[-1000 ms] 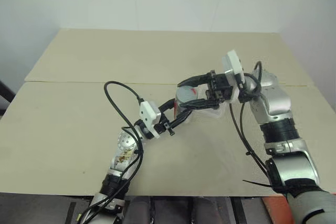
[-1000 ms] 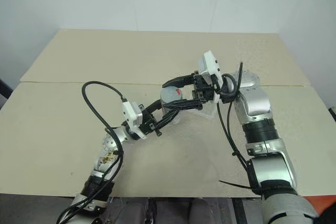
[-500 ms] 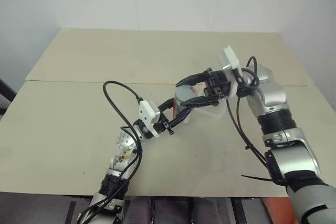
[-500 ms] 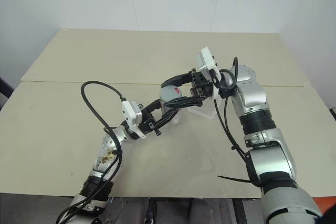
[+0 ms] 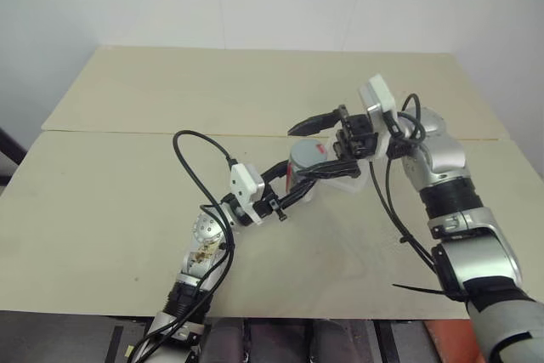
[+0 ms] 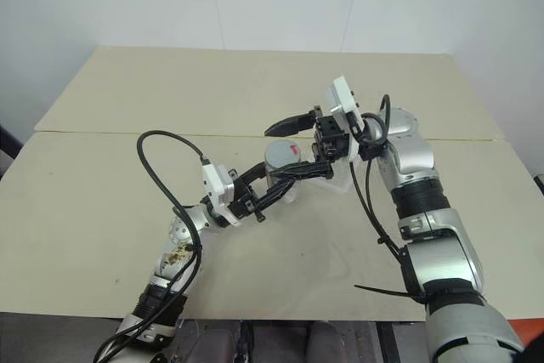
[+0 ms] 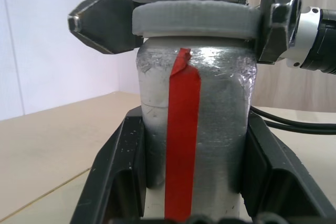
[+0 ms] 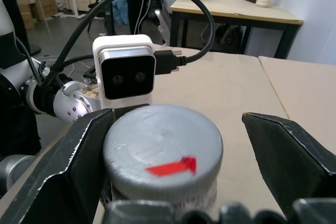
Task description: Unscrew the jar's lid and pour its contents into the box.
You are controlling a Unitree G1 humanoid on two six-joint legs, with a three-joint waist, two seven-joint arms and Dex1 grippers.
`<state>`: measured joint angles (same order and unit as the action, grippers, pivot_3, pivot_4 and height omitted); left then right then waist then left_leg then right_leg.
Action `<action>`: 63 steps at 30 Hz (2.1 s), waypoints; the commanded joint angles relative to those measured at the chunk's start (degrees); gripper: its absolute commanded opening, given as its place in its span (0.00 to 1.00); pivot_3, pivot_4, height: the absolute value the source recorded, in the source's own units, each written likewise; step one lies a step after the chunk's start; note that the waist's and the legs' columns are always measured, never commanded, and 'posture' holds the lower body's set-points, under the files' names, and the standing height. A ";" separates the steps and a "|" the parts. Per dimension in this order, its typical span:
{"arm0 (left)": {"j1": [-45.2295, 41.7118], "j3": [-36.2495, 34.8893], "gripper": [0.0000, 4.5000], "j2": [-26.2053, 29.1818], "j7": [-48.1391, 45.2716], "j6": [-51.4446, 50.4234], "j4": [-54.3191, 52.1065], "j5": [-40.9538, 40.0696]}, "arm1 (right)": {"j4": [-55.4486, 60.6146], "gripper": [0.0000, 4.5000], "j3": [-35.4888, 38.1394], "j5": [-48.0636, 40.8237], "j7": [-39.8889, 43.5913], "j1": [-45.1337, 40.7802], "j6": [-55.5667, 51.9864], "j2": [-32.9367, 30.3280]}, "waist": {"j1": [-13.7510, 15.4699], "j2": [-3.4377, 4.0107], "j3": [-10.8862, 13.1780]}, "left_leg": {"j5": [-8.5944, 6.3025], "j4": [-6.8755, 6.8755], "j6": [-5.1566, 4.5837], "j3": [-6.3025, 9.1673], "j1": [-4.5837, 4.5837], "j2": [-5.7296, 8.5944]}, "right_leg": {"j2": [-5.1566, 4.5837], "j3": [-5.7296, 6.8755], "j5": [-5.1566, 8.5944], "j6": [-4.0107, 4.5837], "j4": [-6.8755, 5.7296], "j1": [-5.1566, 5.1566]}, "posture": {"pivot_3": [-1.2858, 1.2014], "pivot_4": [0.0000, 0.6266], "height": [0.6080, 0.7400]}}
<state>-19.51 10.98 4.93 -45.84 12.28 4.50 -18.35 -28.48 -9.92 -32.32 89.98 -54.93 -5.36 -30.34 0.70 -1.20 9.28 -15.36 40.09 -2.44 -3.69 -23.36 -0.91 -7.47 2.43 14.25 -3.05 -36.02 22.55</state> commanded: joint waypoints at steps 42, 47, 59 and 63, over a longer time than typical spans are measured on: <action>-2.86 -0.13 0.42 -1.68 -3.40 3.42 2.64 0.56 | 34.34 0.99 9.56 3.99 -23.93 16.90 -7.30 -1.03 | 0.10 0.00 0.00 | -0.09 0.01 -0.14 0.00 -0.01 0.05 | -0.02 0.01 0.00 -0.01 0.06 -0.02 | 0.52 0.24 1.00; -2.49 0.15 0.42 -1.63 -3.54 3.34 2.41 0.44 | 34.06 0.99 10.88 2.65 -22.10 18.16 -7.39 -2.62 | 0.04 0.00 0.00 | -0.10 0.00 -0.18 0.00 0.01 0.05 | -0.01 0.01 0.00 -0.01 0.04 -0.02 | 0.52 0.24 1.00; -2.44 -0.50 0.42 -0.40 -4.30 3.54 2.46 -0.21 | 34.00 0.99 14.28 0.08 -20.02 21.92 -6.85 -5.68 | 0.09 -0.01 0.00 | -0.13 0.00 -0.22 0.01 0.01 0.03 | -0.01 0.01 0.00 -0.01 0.06 -0.03 | 0.52 0.24 1.00; -2.44 -0.74 0.42 0.00 -4.74 3.73 2.76 -0.33 | 33.05 0.99 15.19 -0.19 -19.22 23.13 -7.07 -7.02 | 0.01 0.00 0.00 | -0.13 0.01 -0.22 0.00 0.02 0.03 | -0.01 0.00 0.00 -0.01 0.07 -0.04 | 0.52 0.24 1.00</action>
<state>-21.88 10.45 5.05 -50.26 14.65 8.66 -18.07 3.86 3.14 -31.55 70.23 -31.82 -13.10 -36.61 0.72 -1.20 9.28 -15.49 40.09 -2.66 -3.69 -23.34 -0.88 -7.49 2.43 14.25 -3.07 -35.94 22.51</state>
